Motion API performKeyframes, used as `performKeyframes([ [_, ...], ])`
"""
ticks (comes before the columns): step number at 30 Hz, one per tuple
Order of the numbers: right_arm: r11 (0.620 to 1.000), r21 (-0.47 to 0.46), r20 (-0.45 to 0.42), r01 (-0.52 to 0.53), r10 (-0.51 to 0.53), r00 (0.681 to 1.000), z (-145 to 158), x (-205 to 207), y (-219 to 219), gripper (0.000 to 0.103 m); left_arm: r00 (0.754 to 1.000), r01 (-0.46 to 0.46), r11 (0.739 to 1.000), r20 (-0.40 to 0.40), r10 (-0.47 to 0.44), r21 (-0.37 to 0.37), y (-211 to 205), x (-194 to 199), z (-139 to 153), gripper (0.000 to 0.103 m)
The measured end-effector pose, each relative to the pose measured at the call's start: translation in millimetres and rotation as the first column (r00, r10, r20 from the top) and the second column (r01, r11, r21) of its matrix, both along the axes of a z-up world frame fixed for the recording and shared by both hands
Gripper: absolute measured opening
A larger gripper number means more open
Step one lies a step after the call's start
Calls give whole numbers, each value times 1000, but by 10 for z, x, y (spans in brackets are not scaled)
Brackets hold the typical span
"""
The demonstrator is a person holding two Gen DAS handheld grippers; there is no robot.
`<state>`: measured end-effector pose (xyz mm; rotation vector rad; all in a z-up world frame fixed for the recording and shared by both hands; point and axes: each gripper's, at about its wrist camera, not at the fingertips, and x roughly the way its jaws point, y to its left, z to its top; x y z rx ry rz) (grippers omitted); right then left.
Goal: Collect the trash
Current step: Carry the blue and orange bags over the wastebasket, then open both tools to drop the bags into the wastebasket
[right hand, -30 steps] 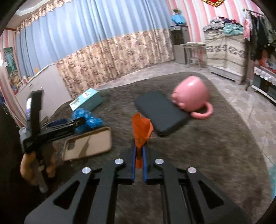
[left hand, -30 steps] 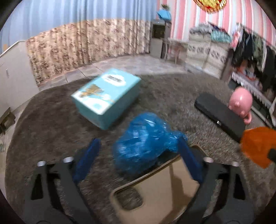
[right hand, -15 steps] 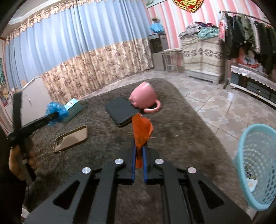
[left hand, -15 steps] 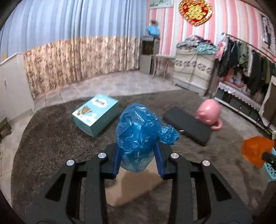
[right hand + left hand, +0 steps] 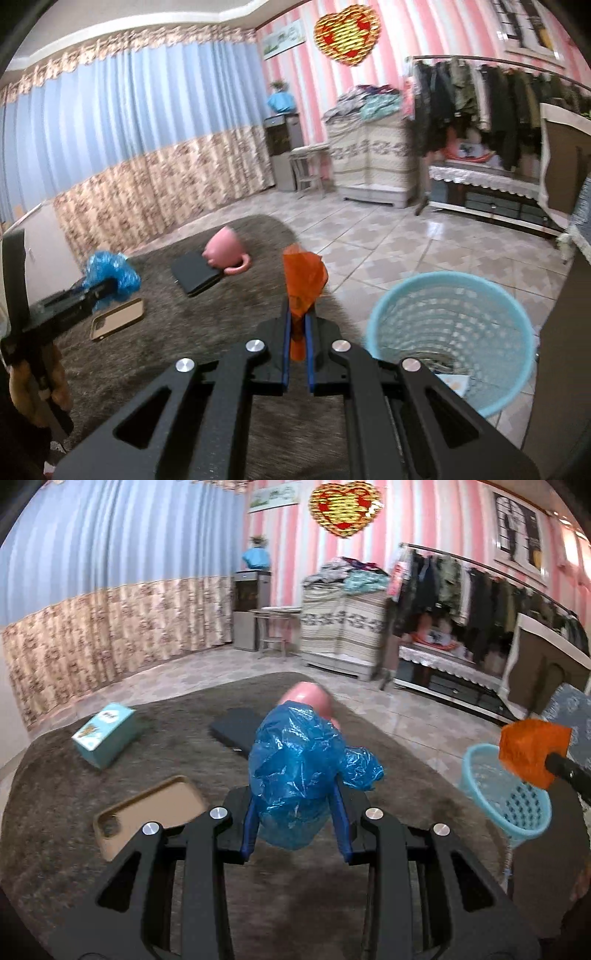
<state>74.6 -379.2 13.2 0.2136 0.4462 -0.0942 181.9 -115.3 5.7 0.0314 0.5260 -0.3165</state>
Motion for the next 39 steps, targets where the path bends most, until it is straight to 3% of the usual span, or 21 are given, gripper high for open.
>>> performKeyframes([
  [9,995,15,20,96,-96,995,-40,-243,-410,7,995,103,994,5,-103,27,-598,-183,-53,32],
  [18,986,-9,10,169,-169,986,-120,-295,-753,7,980,200,979,-9,-200,46,-1183,-54,-123,32],
  [37,957,66,-57,281,-278,959,-541,-186,-1554,7,899,438,894,-64,-434,97,-2862,117,-593,34],
  [39,955,68,-67,290,-286,956,-590,-174,-1595,7,891,453,885,-70,-448,103,-2970,120,-640,39],
])
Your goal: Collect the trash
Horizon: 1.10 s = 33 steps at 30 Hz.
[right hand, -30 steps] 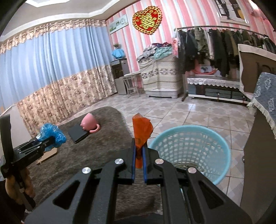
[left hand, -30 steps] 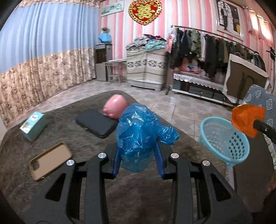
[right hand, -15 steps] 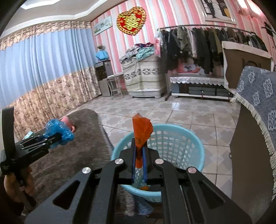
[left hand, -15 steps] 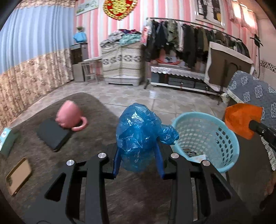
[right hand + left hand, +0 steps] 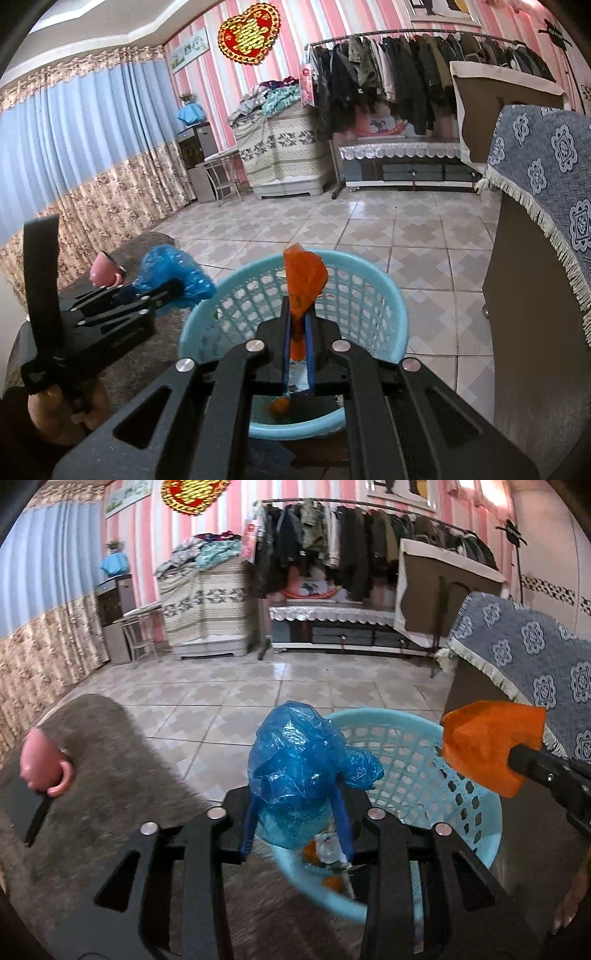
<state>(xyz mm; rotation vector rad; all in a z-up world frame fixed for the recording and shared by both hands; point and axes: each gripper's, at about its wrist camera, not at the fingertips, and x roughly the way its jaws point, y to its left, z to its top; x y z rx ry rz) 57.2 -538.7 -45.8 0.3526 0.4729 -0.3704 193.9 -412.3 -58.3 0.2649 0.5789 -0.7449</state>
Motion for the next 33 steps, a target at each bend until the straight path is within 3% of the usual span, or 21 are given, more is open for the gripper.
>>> performKeyframes([
  [2,1000,3,-7,5,-5,1000,-39,12,-30,7,1000,8,1000,14,-8,12,-105,-4,-57,55],
  [5,1000,7,-18,6,-6,1000,-93,43,-66,7,999,-14,1000,30,14,8,-110,27,-79,71],
  [9,1000,12,-26,0,1,1000,-137,111,-53,7,998,-65,998,28,65,1,-7,138,-59,81],
  [14,1000,7,-25,-16,16,1000,-152,274,-17,7,983,-162,987,88,163,-24,318,207,73,94],
  [18,1000,1,-47,-14,14,999,-199,437,20,8,969,-225,973,95,228,-47,600,204,171,95],
  [19,1000,-1,-57,-12,12,998,-213,473,29,13,965,-241,969,95,245,-52,696,189,198,96],
  [21,1000,-2,-74,-11,10,997,-242,528,56,45,956,-268,962,110,272,-55,858,161,255,97],
  [22,1000,-5,-77,-2,2,997,-246,530,84,73,948,-287,956,129,292,-54,959,128,296,97],
  [23,1000,-7,-72,-1,1,997,-235,519,116,79,938,-309,950,150,314,-55,1065,84,341,97],
  [28,1000,-24,-58,-12,11,998,-116,429,329,95,902,-391,918,174,396,-65,1580,-59,484,97],
  [33,998,-54,-14,-45,44,999,120,333,648,98,865,-455,887,199,460,-74,2102,-259,629,97],
])
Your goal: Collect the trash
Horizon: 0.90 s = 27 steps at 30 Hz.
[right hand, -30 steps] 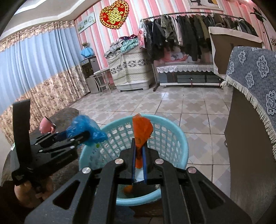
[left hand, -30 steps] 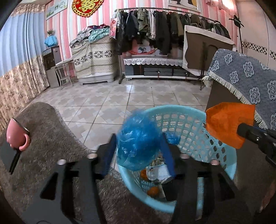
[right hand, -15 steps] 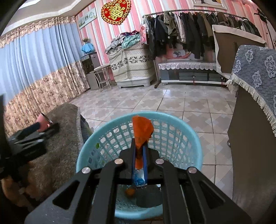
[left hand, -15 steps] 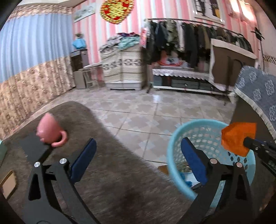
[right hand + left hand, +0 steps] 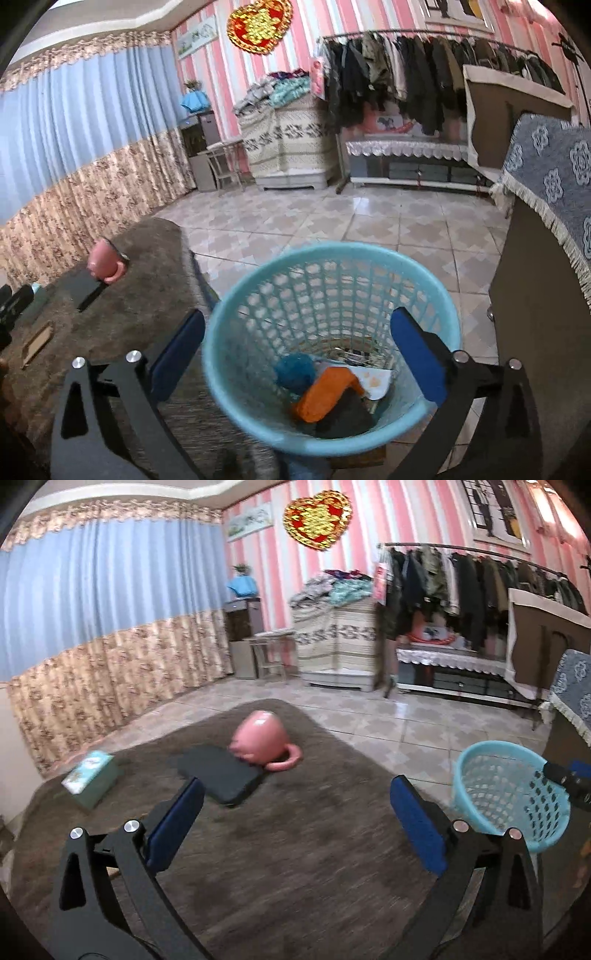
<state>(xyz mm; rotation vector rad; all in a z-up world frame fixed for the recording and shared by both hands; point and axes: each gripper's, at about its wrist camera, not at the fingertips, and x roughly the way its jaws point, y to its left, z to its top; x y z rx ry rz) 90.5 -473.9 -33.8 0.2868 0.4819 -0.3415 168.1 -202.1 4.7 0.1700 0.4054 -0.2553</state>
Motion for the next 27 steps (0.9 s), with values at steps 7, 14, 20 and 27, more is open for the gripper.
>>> performKeyframes([
  [7,992,-72,37,-107,110,993,269,-160,604,98,995,-94,995,21,95,-30,683,-337,188,98],
  [14,966,-145,41,-214,222,974,382,-343,1233,98,992,-126,992,21,127,-26,1112,-706,141,98],
  [20,944,-187,36,-270,281,959,415,-529,1630,98,987,-164,984,-15,163,-64,1408,-975,0,98],
  [27,927,-209,31,-312,326,945,385,-765,2007,99,977,-211,971,-42,207,-112,1644,-1250,-122,98],
])
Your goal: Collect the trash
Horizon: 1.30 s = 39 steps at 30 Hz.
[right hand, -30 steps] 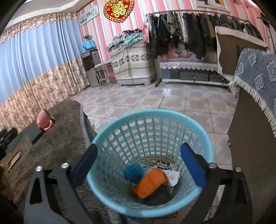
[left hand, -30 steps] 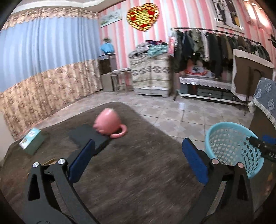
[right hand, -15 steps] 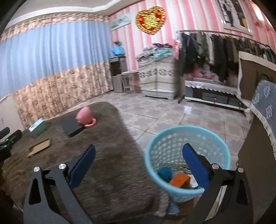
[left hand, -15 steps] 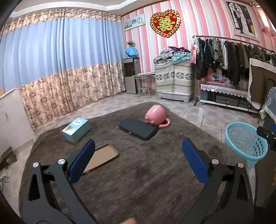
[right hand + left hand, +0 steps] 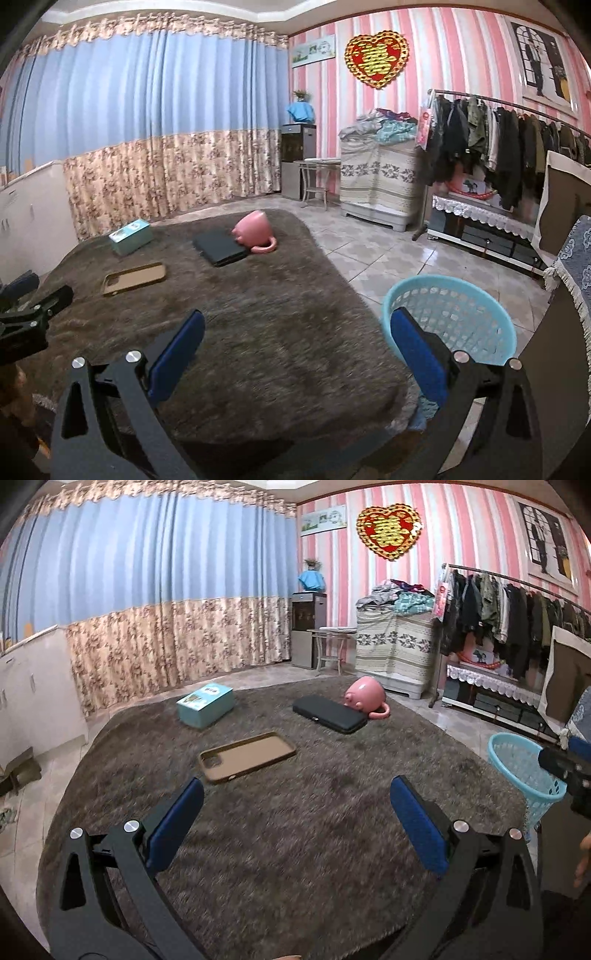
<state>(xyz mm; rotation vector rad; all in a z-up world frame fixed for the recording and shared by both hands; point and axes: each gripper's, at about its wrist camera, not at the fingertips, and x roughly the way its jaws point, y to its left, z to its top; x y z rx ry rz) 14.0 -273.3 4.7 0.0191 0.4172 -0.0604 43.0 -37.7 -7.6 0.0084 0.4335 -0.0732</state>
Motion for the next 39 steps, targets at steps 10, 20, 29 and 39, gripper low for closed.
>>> performKeyframes([
  [10,998,-35,13,-52,52,999,-77,-291,368,99,999,16,1000,40,-15,-24,121,-290,-6,98],
  [20,998,-12,15,-70,70,997,-91,-372,388,99,999,31,999,25,-31,-26,72,-377,-102,98],
  [29,998,4,33,-57,57,998,-69,-400,373,99,999,16,1000,41,-16,-10,69,-417,-148,98],
  [39,999,21,56,-48,46,997,-18,-409,331,99,998,0,1000,64,1,-21,108,-465,-128,98],
])
